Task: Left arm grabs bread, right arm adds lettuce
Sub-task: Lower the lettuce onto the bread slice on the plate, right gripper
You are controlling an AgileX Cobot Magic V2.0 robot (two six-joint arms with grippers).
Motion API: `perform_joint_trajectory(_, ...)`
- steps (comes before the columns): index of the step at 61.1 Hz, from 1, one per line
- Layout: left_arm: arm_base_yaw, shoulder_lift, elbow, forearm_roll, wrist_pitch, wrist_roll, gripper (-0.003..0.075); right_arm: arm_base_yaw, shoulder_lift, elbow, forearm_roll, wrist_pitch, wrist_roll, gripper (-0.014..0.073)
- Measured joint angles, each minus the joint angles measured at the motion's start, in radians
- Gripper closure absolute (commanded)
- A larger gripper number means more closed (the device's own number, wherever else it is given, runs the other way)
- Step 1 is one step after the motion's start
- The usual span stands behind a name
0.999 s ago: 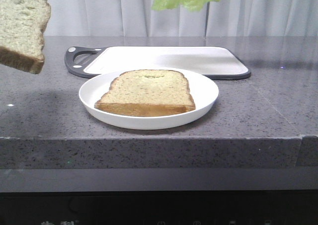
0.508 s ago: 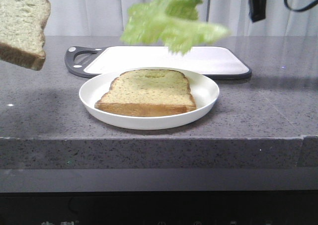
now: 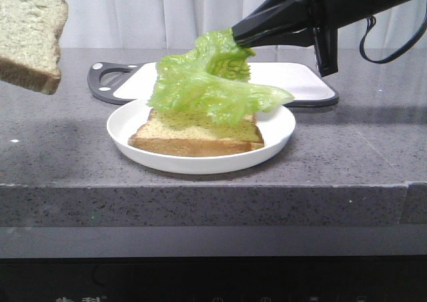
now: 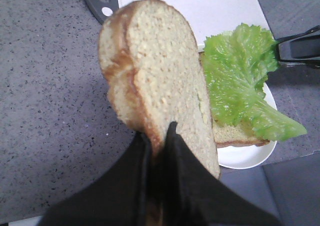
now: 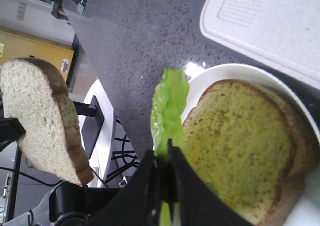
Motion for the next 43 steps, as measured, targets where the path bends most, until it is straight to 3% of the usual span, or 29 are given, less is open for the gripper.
perform_joint_trajectory(43, 0.0, 0.0, 0.0, 0.0, 0.0, 0.0, 0.0739, 0.049, 0.051, 0.0, -0.03, -0.016, 0.0, 0.0694)
